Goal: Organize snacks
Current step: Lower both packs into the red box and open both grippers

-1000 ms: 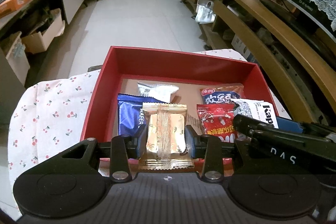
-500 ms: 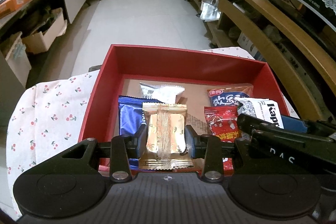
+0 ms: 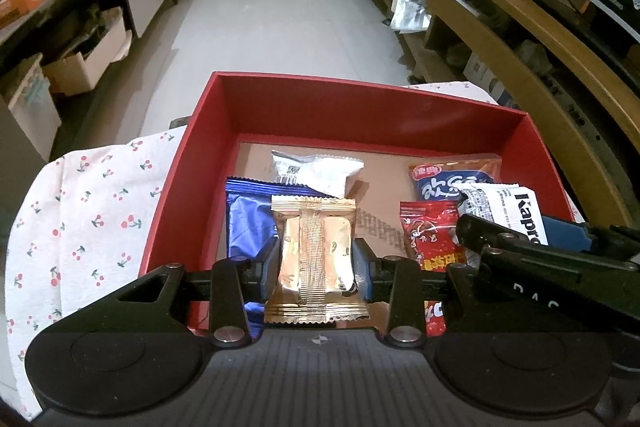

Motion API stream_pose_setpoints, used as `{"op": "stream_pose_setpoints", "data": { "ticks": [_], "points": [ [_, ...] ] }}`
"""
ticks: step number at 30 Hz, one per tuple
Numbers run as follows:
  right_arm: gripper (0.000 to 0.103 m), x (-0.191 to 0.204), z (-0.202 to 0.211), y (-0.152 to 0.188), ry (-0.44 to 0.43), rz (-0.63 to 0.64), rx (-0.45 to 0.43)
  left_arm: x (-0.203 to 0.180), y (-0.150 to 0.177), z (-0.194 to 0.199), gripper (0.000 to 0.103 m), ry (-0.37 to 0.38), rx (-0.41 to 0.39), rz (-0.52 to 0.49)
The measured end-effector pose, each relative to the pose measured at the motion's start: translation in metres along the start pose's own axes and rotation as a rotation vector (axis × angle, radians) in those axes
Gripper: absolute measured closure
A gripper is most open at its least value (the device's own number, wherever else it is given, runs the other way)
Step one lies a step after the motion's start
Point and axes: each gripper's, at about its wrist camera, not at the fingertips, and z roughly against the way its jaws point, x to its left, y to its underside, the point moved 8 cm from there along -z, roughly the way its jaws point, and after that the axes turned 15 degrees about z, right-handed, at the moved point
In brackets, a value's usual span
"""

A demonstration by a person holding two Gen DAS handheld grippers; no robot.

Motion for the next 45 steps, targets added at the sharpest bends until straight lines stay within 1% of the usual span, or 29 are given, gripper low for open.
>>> {"op": "stream_pose_setpoints", "data": {
  "ticks": [4,26,28,31,33,35,40,45],
  "points": [
    [0.038,0.002,-0.003,-0.001,0.011,0.023,-0.002,0.002,0.000,-0.003,0.058,-0.009,0.001,-0.001],
    [0.037,0.007,-0.008,0.002,0.021,0.058,0.012,0.008,0.006,-0.007,0.056,-0.037,0.006,-0.009],
    [0.037,0.007,-0.008,0.002,0.021,0.058,0.012,0.008,0.006,-0.007,0.055,-0.039,0.005,-0.007],
    [0.037,0.007,-0.008,0.002,0.012,0.052,0.016,0.010,0.006,-0.005,0.051,-0.036,0.002,0.001],
    [0.037,0.005,-0.008,0.001,0.004,0.044,0.017,0.012,0.005,-0.004,0.046,-0.039,-0.002,0.003],
    [0.037,0.004,-0.006,0.001,-0.001,0.039,0.016,0.012,0.004,-0.003,0.043,-0.042,-0.006,0.005],
    [0.037,0.002,-0.001,0.000,-0.013,0.029,0.009,0.012,0.002,0.002,0.040,-0.031,-0.014,0.012],
    [0.036,-0.002,0.005,-0.003,-0.012,0.011,-0.009,0.011,0.000,0.008,0.035,-0.018,-0.024,0.017]
  ]
}}
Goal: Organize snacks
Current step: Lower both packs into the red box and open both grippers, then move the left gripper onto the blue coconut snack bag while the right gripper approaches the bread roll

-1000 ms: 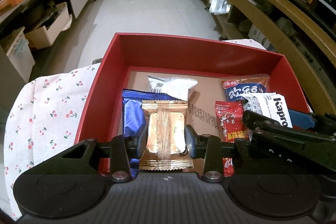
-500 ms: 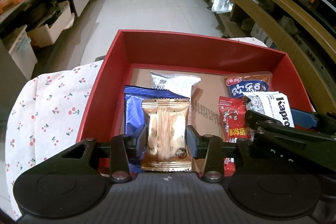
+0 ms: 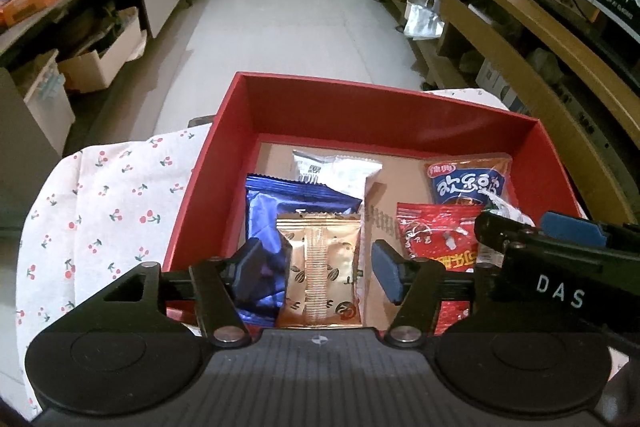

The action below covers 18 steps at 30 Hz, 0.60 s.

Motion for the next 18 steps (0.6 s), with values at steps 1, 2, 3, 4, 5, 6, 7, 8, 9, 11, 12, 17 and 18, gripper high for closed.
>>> {"op": "stream_pose_setpoints", "data": {
  "ticks": [1,2,3,4,5,6,7,8,9,11,12,17,18],
  "points": [
    [0.036,-0.001,0.001,0.000,-0.001,-0.004,-0.003,0.000,0.000,0.001,0.035,0.002,-0.001,-0.001],
    [0.036,-0.001,0.003,-0.001,-0.001,-0.007,-0.006,-0.001,0.000,0.002,0.034,0.004,-0.001,-0.001],
    [0.036,-0.002,0.004,-0.001,-0.001,-0.010,-0.009,-0.001,0.001,0.002,0.034,0.006,-0.002,0.000],
    [0.036,-0.003,0.004,-0.001,-0.001,-0.011,-0.010,-0.002,0.001,0.003,0.034,0.007,-0.003,0.001],
    [0.036,-0.004,0.005,-0.001,-0.001,-0.013,-0.012,-0.002,0.001,0.004,0.034,0.010,-0.004,0.000],
    [0.036,-0.004,0.006,-0.001,-0.001,-0.015,-0.014,-0.003,0.001,0.006,0.034,0.013,-0.005,0.000],
    [0.036,-0.006,0.008,-0.001,0.000,-0.019,-0.016,-0.004,0.001,0.007,0.034,0.018,-0.007,-0.001],
    [0.036,-0.007,0.009,-0.001,0.001,-0.023,-0.019,-0.005,0.002,0.009,0.034,0.022,-0.008,-0.002],
    [0.036,-0.008,0.011,-0.001,0.002,-0.026,-0.020,-0.006,0.002,0.012,0.034,0.027,-0.009,-0.005],
    [0.036,-0.010,0.016,0.000,0.006,-0.033,-0.026,-0.008,0.004,0.017,0.034,0.037,-0.012,-0.010],
    [0.036,-0.011,0.020,0.002,0.007,-0.037,-0.028,-0.009,0.005,0.020,0.034,0.041,-0.014,-0.014],
    [0.036,-0.012,0.038,0.010,0.002,-0.049,-0.031,-0.012,0.016,0.036,0.032,0.063,-0.014,-0.027],
    [0.036,-0.012,0.043,0.013,0.002,-0.049,-0.034,-0.012,0.019,0.039,0.032,0.067,-0.013,-0.028]
  ]
}}
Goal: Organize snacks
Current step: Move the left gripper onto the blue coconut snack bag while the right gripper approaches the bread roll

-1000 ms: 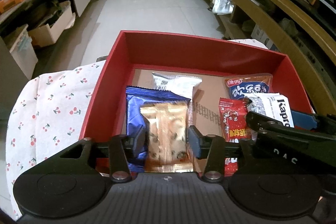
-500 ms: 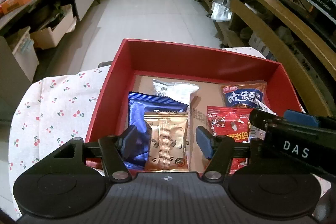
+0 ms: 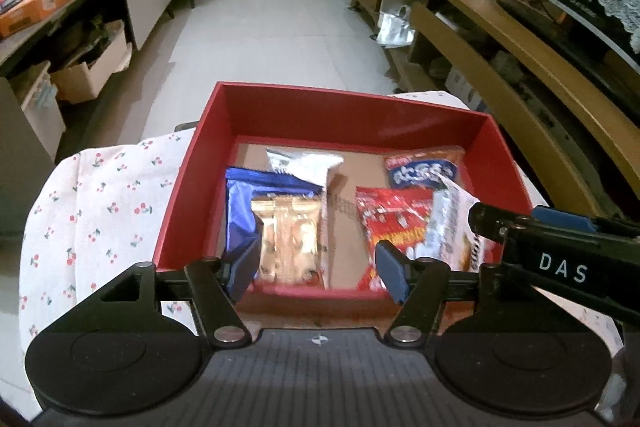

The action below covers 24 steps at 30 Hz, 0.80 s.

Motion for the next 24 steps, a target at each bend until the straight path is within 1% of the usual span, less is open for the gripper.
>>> {"op": "stream_pose_setpoints", "data": {
  "ticks": [4,10,13,17,20,24],
  "points": [
    [0.036,0.000,0.016,0.012,-0.007,0.001,0.008,-0.001,0.014,0.011,0.029,0.021,0.010,-0.002],
    [0.035,-0.003,0.038,0.037,-0.029,-0.018,0.041,-0.005,0.043,0.019,0.027,0.041,0.054,-0.011],
    [0.035,-0.002,0.046,0.052,-0.031,-0.020,0.063,-0.003,0.057,0.016,0.027,0.041,0.092,0.000],
    [0.035,0.001,0.054,0.069,-0.053,-0.030,0.091,0.003,0.076,0.006,0.027,0.023,0.145,0.016],
    [0.034,0.002,0.059,0.076,-0.062,-0.033,0.100,0.004,0.088,0.001,0.027,0.023,0.183,0.033],
    [0.033,-0.001,0.068,0.081,-0.074,-0.045,0.094,0.004,0.096,-0.005,0.026,0.018,0.205,0.039]
  ]
}}
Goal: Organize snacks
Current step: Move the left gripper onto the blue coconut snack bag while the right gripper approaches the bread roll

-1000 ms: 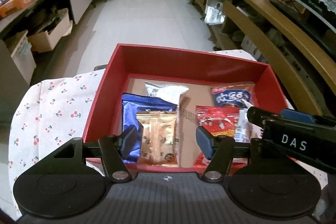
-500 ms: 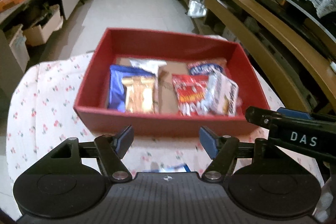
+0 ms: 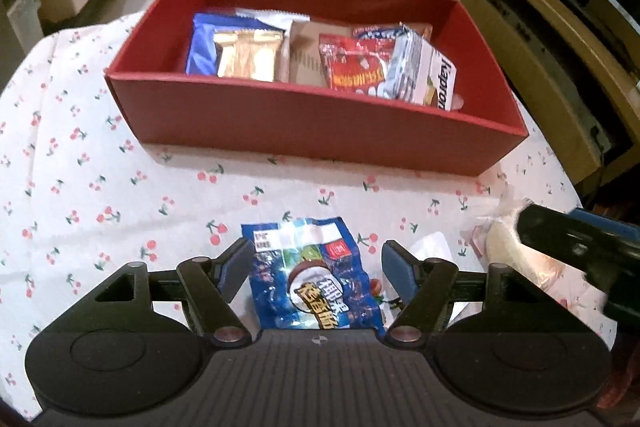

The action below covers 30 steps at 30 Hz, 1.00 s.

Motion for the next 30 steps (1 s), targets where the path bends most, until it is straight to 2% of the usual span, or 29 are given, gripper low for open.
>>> {"op": "stream_pose_setpoints", "data": {
  "ticks": [9,14,21,30],
  "points": [
    [0.031,-0.033,0.018,0.031,0.052,-0.085,0.027,0.003,0.009,-0.011,0.020,-0.045,0.010,-0.008],
    [0.031,-0.041,0.021,0.048,0.085,-0.113,0.059,0.004,0.008,-0.009,0.020,-0.036,0.017,0.005],
    [0.030,-0.045,0.019,0.060,0.107,-0.136,0.096,0.002,0.011,-0.006,0.025,-0.017,0.029,-0.020],
    [0.030,-0.017,0.013,0.043,0.030,-0.077,0.060,0.000,0.014,0.000,0.036,0.015,0.039,-0.040]
  ]
}}
